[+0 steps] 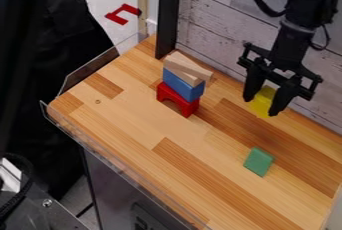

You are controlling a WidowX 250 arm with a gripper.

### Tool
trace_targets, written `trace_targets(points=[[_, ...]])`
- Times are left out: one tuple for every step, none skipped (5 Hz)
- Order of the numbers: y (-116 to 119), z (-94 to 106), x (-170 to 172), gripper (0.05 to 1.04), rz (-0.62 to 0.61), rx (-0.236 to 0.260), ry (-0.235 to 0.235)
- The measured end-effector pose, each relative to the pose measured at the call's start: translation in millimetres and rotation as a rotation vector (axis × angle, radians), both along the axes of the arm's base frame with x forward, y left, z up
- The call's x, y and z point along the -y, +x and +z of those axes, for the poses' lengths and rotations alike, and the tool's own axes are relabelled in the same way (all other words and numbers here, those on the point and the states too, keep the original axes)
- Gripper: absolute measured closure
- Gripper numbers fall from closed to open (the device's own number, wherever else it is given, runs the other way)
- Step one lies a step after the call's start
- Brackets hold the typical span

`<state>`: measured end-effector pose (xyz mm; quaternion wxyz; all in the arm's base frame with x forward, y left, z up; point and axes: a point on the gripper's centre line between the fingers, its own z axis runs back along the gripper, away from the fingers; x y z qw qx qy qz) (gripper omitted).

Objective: Put the yellow block on table

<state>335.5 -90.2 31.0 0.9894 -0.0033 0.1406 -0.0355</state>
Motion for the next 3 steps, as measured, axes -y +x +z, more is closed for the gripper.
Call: trace_targets(points=[[0.5, -4.9, 0.5, 0.547, 0.015, 0.005, -0.003], [1.6, -13.9, 1.3, 0.547, 0.024, 0.005, -0.009], [2.0, -30.5, -3.1, 0.547, 0.047, -0.014, 0.0]])
